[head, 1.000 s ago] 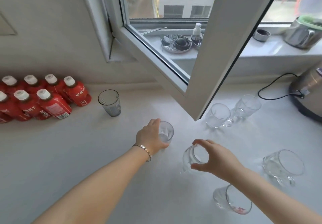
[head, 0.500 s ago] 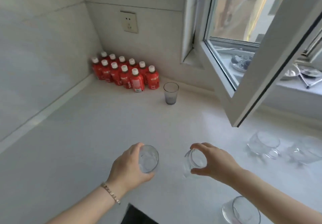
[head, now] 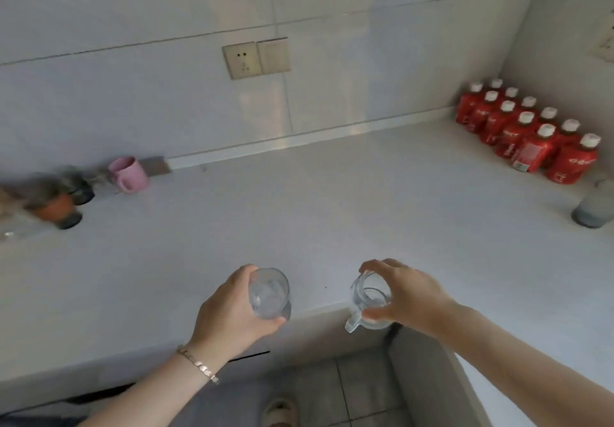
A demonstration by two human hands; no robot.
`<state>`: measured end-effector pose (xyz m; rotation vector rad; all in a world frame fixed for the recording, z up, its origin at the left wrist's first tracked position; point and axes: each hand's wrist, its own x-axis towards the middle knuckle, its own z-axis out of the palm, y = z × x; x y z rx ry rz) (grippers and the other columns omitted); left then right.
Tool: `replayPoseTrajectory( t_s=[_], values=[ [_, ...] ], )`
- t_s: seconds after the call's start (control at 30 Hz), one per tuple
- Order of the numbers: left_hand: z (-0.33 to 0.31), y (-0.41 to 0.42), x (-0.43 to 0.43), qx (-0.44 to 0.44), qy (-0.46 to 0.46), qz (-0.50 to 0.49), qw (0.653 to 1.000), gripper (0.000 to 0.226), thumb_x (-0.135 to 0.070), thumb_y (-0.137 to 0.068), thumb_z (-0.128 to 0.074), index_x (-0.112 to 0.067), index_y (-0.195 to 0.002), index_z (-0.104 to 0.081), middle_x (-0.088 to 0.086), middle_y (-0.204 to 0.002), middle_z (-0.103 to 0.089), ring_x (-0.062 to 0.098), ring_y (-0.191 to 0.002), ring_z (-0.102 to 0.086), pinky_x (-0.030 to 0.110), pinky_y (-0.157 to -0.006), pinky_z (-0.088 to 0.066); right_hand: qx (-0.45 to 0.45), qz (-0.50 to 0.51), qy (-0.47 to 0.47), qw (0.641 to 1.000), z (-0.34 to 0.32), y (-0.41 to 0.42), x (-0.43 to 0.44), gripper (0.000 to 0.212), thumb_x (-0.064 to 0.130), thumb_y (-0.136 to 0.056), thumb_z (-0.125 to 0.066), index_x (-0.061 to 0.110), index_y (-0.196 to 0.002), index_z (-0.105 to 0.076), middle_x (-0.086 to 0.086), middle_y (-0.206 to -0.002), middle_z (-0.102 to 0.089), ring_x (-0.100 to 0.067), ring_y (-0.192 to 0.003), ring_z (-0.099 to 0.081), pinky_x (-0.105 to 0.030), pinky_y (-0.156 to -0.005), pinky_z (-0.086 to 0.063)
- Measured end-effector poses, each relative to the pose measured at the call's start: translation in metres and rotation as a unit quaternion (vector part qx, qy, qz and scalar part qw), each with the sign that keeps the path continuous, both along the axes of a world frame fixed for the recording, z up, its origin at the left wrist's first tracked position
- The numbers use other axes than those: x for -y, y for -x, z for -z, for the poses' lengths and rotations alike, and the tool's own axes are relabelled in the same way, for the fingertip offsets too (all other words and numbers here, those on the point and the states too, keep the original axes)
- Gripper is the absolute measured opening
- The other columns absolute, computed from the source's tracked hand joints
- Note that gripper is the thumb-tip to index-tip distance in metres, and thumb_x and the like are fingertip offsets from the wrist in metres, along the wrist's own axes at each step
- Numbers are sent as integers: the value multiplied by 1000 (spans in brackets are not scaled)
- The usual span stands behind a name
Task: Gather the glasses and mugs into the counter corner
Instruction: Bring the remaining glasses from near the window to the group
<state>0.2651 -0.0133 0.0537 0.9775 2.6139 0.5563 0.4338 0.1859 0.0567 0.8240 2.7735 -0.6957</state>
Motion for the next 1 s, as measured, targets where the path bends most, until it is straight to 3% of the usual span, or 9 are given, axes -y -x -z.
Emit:
replayPoseTrajectory(
  t_s=[0.3, 0.53, 0.83, 1.0],
  values=[
    [-1, 108, 191, -7, -2, -148, 989, 84, -51, -61, -76, -25, -130, -36, -12, -131, -51, 12, -114, -55, 26, -89, -45, 1, -130, 13, 991, -5, 171, 145, 64, 46, -75, -70, 37, -131, -41, 9, -132, -52, -17, -115, -55, -30, -93, -45],
    [6, 217, 303, 0, 40, -177, 984, 76, -50, -62, -74, -25, -124, -39, -9, -121, -55, 16, -108, -57, 28, -83, -48, 35, -132, 20, 990, 7, 292, 234, 62, 45, -74, -72, 37, -127, -42, 8, -127, -55, -16, -109, -56, -28, -89, -44],
    [17, 341, 345, 0, 47, -205, 978, 70, -48, -59, -74, -25, -118, -43, -7, -113, -57, 19, -101, -60, 29, -77, -48, 55, -134, 30, 989, 30, 413, 263, 61, 40, -74, -73, 34, -127, -44, 3, -128, -52, -18, -112, -54, -31, -91, -44],
    [30, 409, 337, 19, 59, -214, 975, 85, -49, -62, -74, -29, -135, -34, -3, -126, -51, 20, -114, -57, 31, -89, -47, 53, -142, 40, 988, 45, 498, 259, 62, 33, -75, -75, 33, -129, -45, -2, -120, -41, -22, -100, -58, -29, -88, -48]
  ],
)
